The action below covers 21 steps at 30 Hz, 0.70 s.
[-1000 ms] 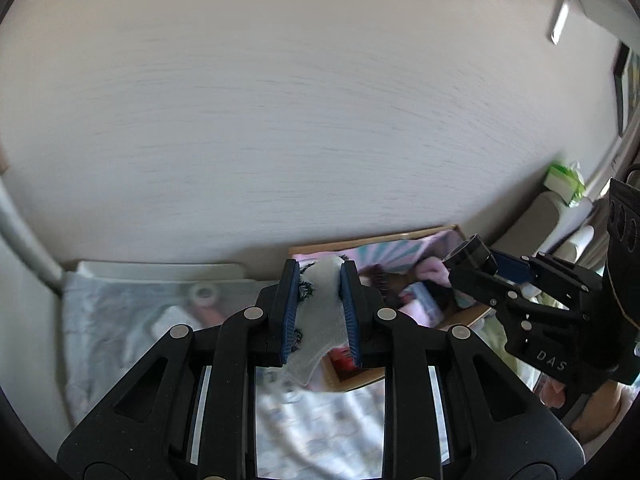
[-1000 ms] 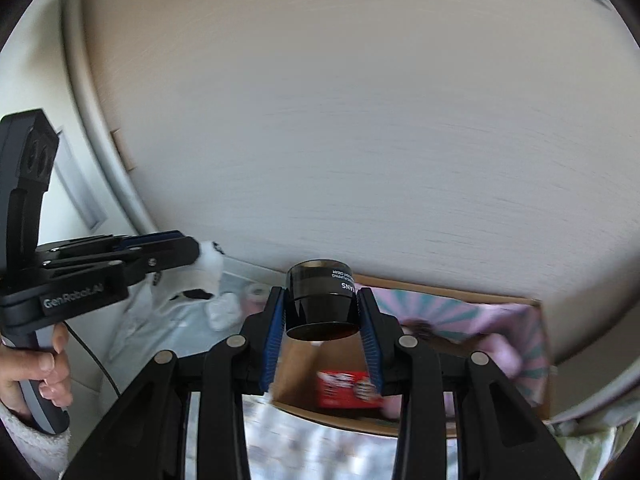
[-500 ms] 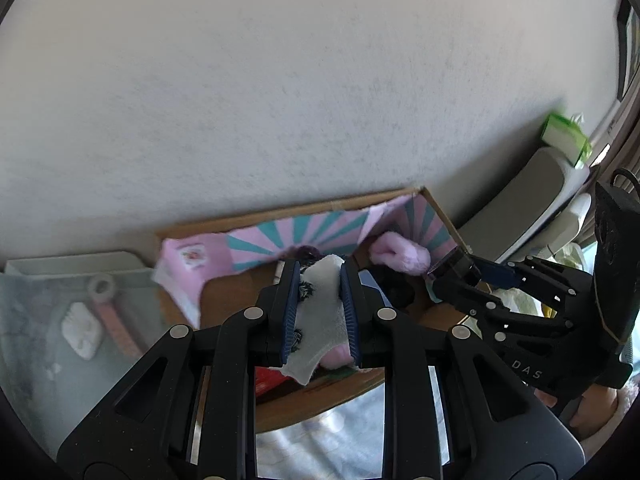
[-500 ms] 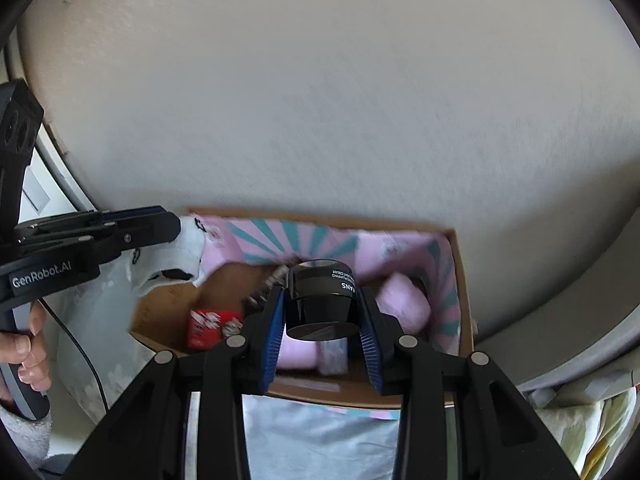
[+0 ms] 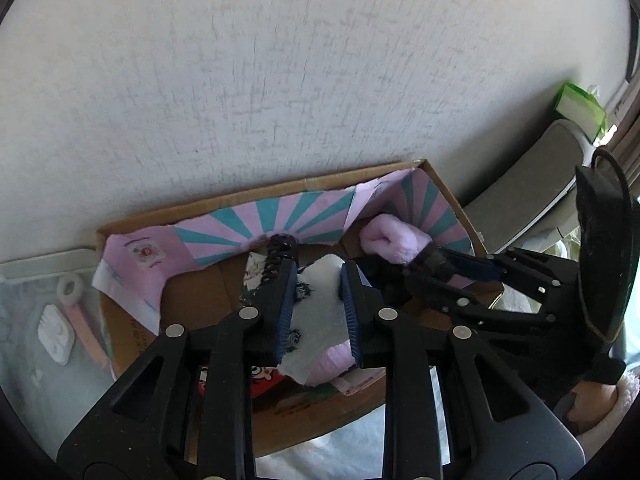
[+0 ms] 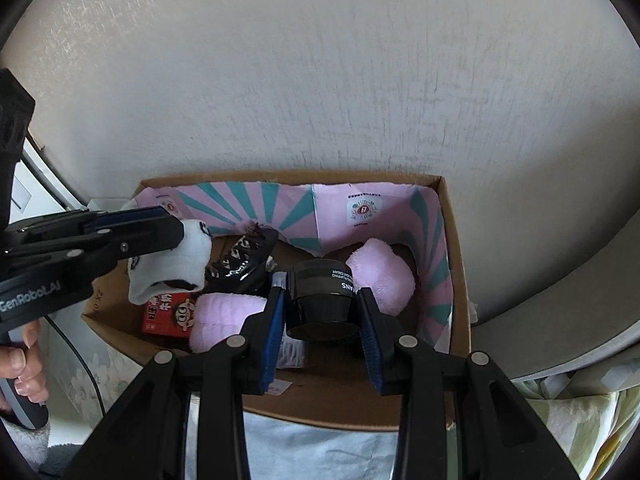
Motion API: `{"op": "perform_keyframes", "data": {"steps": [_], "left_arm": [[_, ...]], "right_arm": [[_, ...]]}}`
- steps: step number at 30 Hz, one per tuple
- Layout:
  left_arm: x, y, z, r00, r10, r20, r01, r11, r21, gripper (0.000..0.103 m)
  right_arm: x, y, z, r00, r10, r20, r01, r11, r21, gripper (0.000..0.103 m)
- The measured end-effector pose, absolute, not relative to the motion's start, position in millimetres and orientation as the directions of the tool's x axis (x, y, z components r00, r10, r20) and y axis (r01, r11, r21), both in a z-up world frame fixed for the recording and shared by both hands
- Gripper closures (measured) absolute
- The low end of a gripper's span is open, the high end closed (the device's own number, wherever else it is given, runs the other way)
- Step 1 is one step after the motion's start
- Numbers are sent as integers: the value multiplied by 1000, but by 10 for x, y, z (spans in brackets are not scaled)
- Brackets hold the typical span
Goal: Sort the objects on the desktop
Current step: 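Carry the white sock and black cylinder over the cardboard box, then withdraw both tools from the box toward the second panda sock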
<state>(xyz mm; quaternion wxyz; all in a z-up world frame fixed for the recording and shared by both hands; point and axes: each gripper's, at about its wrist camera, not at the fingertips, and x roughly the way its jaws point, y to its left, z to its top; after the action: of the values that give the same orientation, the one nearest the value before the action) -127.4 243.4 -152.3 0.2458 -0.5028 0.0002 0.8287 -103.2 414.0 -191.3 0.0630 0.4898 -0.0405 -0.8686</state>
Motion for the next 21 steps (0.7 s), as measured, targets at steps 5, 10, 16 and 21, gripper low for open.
{"op": "perform_keyframes", "data": {"steps": [5, 10, 16, 21], "left_arm": [[-1276, 2416, -1424, -392, 410, -824, -410, -879, -243, 0], [-1261, 2180, -1122, -462, 403, -790, -379, -895, -235, 0], [-1238, 1687, -779, -540, 365, -759, -323, -922, -214, 0], [-1182, 1253, -528, -615, 329, -717, -273, -942, -197, 0]], "right_arm": [[-1061, 4150, -1898, -540, -143, -830, 56, -989, 134, 1], [-947, 4217, -1668, -609, -168, -775, 63, -985, 163, 0], [-805, 4163, -1371, -658, -136, -741, 49, -989, 138, 0], [-798, 4002, -1153, -702, -130, -700, 64, -991, 120, 0]]}}
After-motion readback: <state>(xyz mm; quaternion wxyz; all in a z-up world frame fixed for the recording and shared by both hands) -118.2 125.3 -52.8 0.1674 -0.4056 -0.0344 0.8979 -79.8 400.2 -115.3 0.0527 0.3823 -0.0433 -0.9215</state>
